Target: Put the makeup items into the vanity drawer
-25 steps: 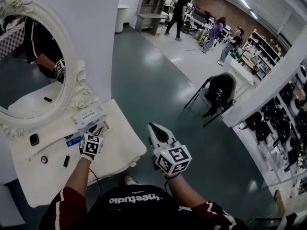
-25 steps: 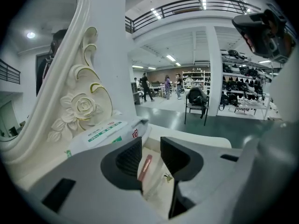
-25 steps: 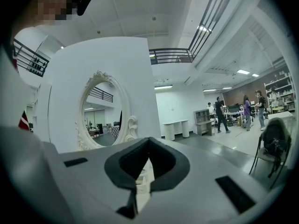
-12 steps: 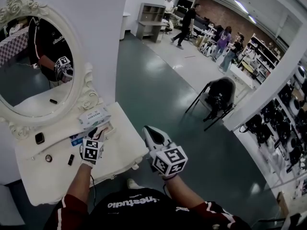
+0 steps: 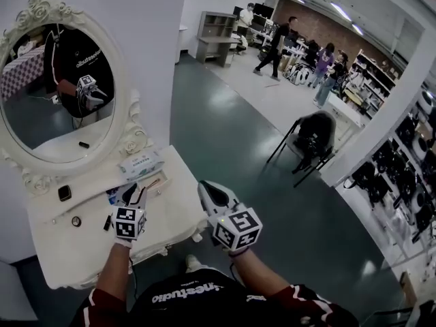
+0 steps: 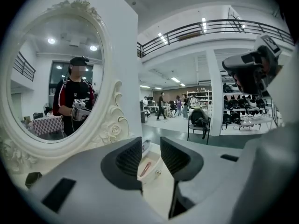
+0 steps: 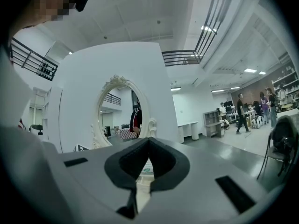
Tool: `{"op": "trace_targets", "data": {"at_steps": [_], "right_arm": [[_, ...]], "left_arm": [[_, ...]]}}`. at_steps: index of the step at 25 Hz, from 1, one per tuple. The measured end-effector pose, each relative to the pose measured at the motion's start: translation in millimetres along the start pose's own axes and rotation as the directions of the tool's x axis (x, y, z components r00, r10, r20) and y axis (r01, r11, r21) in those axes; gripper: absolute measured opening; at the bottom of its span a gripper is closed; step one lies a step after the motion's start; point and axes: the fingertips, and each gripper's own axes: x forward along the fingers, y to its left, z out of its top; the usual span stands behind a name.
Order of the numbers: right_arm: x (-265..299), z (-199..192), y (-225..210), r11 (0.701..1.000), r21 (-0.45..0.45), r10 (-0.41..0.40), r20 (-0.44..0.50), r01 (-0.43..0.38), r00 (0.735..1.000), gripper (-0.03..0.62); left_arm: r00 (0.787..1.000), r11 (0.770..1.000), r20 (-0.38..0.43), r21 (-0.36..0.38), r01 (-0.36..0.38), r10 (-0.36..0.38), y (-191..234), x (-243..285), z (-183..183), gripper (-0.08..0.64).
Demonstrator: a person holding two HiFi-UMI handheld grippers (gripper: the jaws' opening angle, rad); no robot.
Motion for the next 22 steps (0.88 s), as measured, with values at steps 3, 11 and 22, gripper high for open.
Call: {"op": "trace_targets", "data": {"at_steps": [3, 11, 22], "right_arm": [[-1.1, -2.7, 10.1, 1.0, -0.004, 0.015, 0.001, -0.015, 1.0, 0.003], [1.7, 4.9, 35.6, 0.997, -0.018, 0.071, 0.018, -0.07, 0.997, 0.003], [18.5, 16.6, 75.9, 0.986, -0.02, 0.168, 0.055, -0.167, 0.984, 0.003]], "left_arm": [[0.999, 1.0, 0.043, -0.011, -0.014, 0.014, -0.3, -21.7, 12.3, 0.115], [0.986, 0.997, 0.154, -0.042, -0.058, 0.064, 3.4, -84.8, 54.9, 0.115], [0.938, 0.981, 0.288, -0.054, -0.186, 0.194, 24.1, -181.2, 108.7, 0.114]]}}
